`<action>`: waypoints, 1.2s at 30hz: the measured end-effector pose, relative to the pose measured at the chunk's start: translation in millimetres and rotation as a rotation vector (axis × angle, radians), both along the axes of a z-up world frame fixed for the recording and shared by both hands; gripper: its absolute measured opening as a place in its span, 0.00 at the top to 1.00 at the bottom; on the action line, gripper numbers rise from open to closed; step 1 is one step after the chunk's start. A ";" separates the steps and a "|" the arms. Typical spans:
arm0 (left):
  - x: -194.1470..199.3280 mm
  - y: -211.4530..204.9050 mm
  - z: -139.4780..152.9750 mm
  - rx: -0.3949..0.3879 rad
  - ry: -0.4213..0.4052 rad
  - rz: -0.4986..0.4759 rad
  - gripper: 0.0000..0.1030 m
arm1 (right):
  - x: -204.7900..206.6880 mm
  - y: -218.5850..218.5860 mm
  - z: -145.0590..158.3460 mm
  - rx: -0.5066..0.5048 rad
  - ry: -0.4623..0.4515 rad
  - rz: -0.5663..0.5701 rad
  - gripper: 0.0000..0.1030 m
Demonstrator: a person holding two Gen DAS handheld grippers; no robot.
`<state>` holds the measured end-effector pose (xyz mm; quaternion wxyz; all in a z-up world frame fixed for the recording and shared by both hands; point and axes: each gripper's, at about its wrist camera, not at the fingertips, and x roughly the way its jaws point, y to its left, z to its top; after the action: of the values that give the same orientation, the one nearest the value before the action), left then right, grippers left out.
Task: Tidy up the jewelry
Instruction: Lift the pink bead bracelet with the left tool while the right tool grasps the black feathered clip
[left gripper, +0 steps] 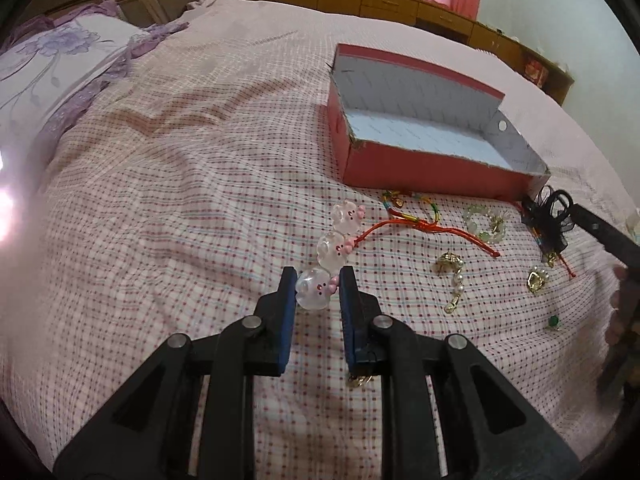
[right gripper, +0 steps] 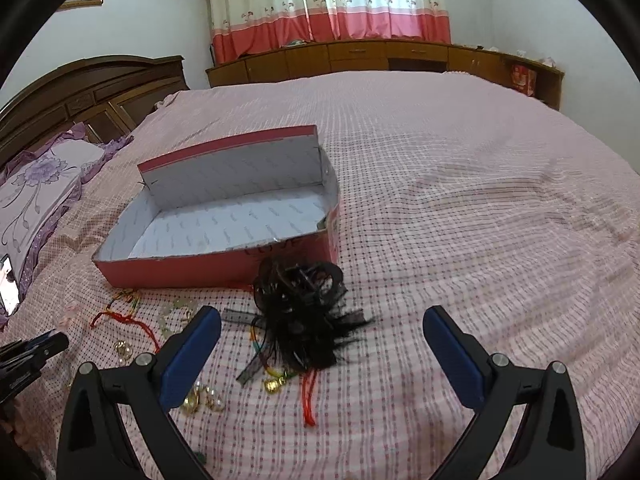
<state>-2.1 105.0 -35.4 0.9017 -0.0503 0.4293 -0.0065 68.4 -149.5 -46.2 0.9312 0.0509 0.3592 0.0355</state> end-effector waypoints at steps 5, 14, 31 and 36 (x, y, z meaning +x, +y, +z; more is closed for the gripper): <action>-9.0 6.1 9.0 -0.048 -0.023 0.014 0.88 | 21.2 1.6 -14.9 0.010 0.041 0.034 0.04; -2.1 -18.0 22.0 -0.032 -0.065 -0.017 0.88 | 36.4 -6.3 -33.3 0.108 0.094 0.068 0.45; -7.8 -41.0 41.5 -0.053 -0.133 -0.070 0.88 | -29.5 -18.0 34.1 0.186 -0.049 0.160 0.65; -1.5 -44.7 54.8 -0.072 -0.162 -0.076 0.88 | -41.3 -14.9 53.5 0.181 -0.086 0.174 0.65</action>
<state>-3.6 60.3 19.4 0.9303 -0.0655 0.3559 -0.0601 27.1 -164.4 7.3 0.9308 0.1017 0.3171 0.1505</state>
